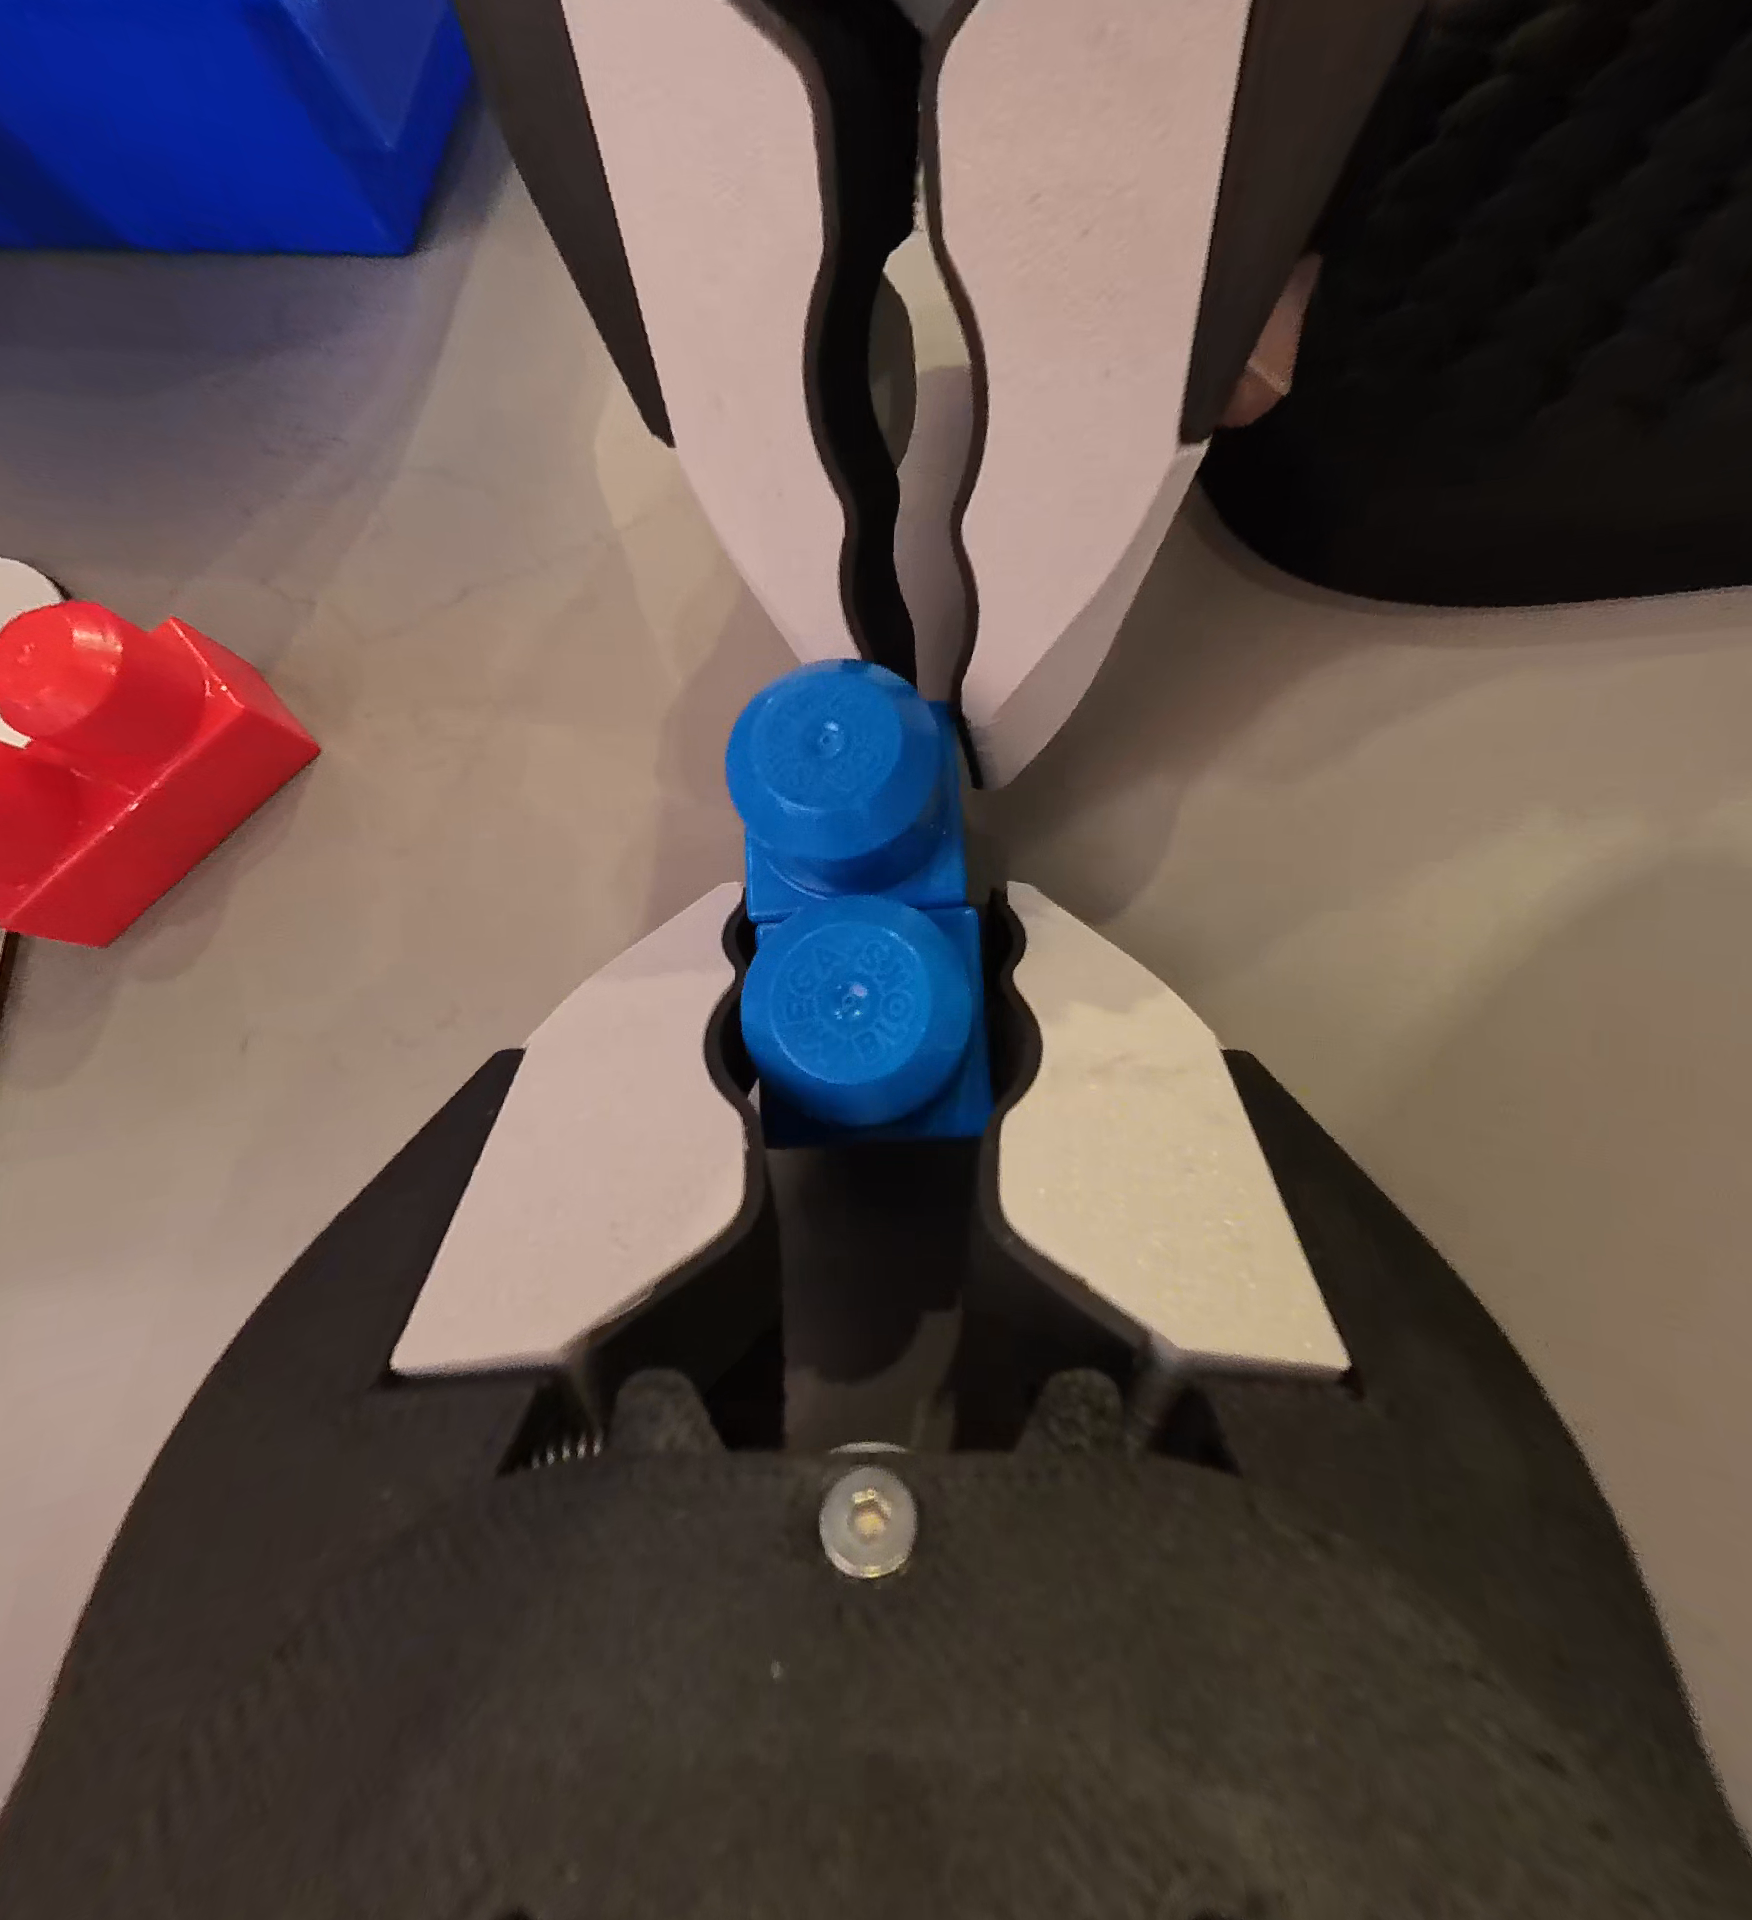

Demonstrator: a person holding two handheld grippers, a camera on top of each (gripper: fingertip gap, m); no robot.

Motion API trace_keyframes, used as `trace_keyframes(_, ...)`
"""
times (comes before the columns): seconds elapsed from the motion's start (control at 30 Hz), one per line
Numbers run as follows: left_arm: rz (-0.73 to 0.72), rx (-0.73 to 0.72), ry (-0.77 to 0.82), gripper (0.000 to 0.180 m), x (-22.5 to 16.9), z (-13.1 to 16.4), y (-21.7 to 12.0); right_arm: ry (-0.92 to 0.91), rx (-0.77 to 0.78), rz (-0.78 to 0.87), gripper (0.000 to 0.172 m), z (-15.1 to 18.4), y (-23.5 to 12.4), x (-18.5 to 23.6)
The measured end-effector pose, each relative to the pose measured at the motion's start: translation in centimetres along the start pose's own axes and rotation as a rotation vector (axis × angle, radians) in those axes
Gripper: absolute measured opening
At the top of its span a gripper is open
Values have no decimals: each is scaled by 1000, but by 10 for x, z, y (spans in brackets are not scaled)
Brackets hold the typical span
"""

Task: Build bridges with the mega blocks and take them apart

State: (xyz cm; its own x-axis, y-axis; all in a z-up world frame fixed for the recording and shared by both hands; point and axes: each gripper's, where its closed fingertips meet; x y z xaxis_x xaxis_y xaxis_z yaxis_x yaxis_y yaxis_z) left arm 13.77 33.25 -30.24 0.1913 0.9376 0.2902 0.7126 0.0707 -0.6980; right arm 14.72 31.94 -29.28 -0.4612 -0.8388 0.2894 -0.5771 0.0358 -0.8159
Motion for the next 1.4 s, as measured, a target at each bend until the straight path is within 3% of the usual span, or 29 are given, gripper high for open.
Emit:
trace_keyframes(0.33,-31,-37,-20,40,8,-4,-2,19,0,16,22,-1,-12,-4)
trace_keyframes(0.63,72,2,-25,42,-2,-5,9,13,8,-9,16,1,-1,-2)
trace_keyframes(0.9,58,3,2,41,-3,-6,9,7,28,-11,18,4,-1,-1)
trace_keyframes(1.27,30,-33,8,40,0,-10,6,42,-24,36,23,1,-26,-9)
trace_keyframes(1.4,48,-41,36,40,-5,-11,6,53,-30,60,37,1,-30,-13)
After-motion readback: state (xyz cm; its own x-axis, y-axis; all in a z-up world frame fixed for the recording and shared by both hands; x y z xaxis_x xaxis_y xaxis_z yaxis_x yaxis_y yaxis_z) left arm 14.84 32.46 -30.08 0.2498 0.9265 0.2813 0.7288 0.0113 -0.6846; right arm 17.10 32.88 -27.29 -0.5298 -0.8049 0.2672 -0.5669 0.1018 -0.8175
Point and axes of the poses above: each gripper's, where its closed fingertips meet, y out along the fingers, z out of its underside, x = y × z across the jaws, and after that the axes turned 13 degrees about y, right-handed
